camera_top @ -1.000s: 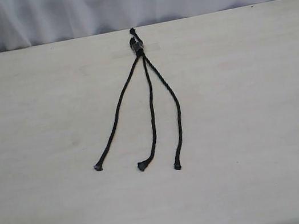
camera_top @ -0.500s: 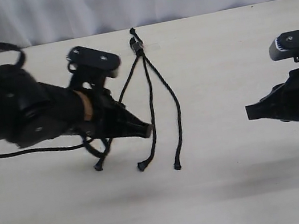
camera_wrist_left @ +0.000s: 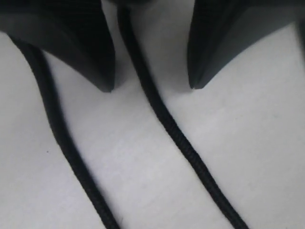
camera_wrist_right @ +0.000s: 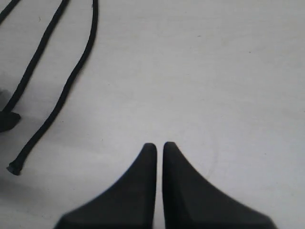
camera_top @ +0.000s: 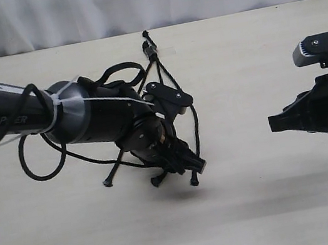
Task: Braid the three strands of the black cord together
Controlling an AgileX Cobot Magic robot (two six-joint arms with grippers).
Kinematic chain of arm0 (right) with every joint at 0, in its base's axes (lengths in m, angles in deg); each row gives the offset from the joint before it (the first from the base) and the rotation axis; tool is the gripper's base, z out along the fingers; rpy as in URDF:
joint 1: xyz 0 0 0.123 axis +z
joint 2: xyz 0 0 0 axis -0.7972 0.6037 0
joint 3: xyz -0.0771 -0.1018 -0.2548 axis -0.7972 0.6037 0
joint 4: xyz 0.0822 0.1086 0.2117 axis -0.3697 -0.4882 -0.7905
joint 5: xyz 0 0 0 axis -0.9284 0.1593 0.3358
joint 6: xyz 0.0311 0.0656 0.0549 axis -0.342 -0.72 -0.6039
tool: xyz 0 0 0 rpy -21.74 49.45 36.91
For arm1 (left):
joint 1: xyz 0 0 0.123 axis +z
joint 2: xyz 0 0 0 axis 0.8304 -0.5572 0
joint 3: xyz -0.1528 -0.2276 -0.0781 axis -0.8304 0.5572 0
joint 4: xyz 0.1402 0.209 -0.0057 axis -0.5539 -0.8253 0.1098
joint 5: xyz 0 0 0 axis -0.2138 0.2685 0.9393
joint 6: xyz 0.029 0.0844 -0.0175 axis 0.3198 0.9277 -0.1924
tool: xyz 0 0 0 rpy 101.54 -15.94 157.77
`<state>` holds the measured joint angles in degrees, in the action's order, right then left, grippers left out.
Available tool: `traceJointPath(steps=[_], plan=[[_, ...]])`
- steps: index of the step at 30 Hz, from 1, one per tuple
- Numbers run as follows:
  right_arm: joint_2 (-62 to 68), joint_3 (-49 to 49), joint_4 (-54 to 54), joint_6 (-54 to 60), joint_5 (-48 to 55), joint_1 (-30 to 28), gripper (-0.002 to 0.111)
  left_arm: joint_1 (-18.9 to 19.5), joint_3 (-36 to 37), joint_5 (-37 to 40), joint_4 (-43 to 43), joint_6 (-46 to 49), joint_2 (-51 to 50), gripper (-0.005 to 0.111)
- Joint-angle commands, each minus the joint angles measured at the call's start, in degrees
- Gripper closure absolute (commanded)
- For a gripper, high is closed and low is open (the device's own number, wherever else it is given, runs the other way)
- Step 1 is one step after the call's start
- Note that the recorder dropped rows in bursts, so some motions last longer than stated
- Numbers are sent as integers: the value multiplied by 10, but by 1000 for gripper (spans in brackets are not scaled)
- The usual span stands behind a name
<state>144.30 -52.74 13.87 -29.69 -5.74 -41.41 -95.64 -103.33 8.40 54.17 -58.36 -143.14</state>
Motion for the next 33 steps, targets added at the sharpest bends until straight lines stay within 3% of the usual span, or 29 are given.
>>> traceJointPath(steps=[1, 7, 14, 20, 25, 29, 33], plan=[[1, -5, 0, 5, -6, 0, 104, -2, -5, -20, 16, 2, -13, 64], [1, -5, 0, 5, -7, 0, 104, -2, -5, -20, 10, 4, -13, 107], [1, -5, 0, 5, -7, 0, 104, 26, -5, -6, -7, 57, 43, 107], [1, -5, 0, 5, -8, 0, 104, 119, -4, 37, -35, 56, 118, 107], [1, -5, 0, 5, -10, 0, 104, 200, 14, 35, -35, 56, 115, 107], [1, -5, 0, 5, -12, 0, 104, 236, 50, -19, -35, 56, 108, 107], [1, -5, -7, 5, -13, 0, 104, 249, 69, -47, -48, 56, 93, 107]])
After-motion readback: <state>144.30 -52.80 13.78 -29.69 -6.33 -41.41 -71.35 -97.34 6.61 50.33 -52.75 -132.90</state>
